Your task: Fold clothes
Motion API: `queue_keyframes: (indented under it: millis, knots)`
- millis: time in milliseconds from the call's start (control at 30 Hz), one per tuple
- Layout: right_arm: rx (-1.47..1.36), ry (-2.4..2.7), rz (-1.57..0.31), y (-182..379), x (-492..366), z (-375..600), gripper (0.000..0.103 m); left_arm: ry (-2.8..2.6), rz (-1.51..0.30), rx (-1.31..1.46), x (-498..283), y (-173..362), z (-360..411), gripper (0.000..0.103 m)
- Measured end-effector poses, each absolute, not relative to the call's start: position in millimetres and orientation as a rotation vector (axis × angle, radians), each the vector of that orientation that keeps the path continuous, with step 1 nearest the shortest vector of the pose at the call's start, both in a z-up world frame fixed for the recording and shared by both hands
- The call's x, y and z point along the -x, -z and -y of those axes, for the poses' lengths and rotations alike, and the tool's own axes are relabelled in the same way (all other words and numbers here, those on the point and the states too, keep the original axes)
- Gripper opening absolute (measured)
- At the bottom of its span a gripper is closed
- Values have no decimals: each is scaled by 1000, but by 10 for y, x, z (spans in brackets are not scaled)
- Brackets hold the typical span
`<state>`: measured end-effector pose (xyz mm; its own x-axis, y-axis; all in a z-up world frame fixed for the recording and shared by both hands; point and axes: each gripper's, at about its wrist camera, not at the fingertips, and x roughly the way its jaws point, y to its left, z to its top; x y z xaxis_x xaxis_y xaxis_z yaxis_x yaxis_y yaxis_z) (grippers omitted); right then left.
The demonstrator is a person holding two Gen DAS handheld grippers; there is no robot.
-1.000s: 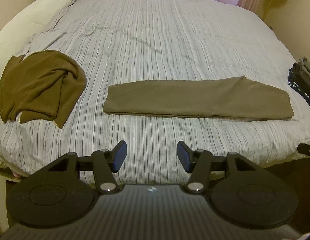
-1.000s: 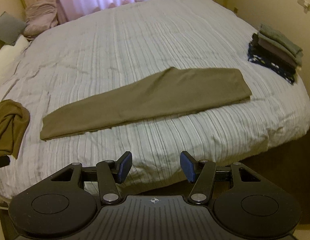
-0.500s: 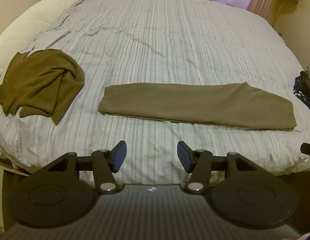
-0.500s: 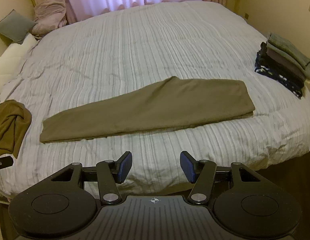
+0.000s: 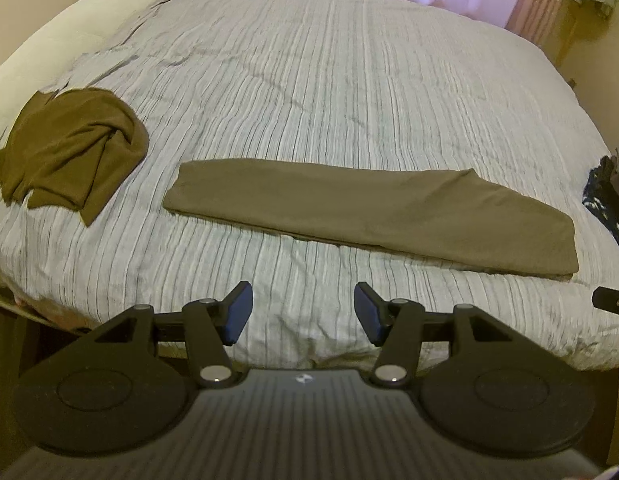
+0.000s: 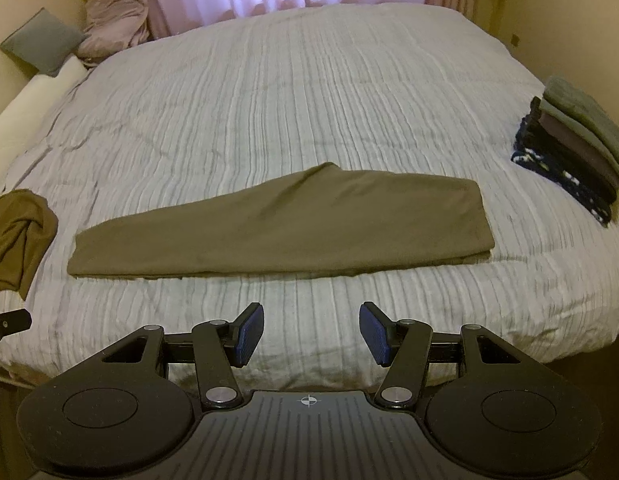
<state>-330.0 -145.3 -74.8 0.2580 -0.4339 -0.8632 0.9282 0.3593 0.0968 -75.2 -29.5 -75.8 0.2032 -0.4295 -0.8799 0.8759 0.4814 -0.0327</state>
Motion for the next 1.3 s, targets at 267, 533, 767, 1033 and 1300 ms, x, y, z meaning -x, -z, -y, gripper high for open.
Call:
queue_keyframes:
  millis: [267, 533, 767, 1033, 1300]
  knots:
    - [-684, 971, -884, 834, 3467, 1655, 57, 898, -1023, -506, 953, 829, 253, 52]
    - [-695, 947, -933, 1000, 3418, 1807, 57, 832, -1087, -463, 789, 986, 254, 52]
    - [-709, 951, -965, 1138, 3241, 1949, 57, 828, -1143, -395, 477, 1162, 361, 52]
    - [-945, 1078, -790, 1384, 3363, 2439, 57, 822, -1171, -163, -260, 1474, 586, 52]
    - [-1200, 1200, -784, 1885, 3364, 2893, 57, 670, -1304, 69, -1153, 2223, 737, 52]
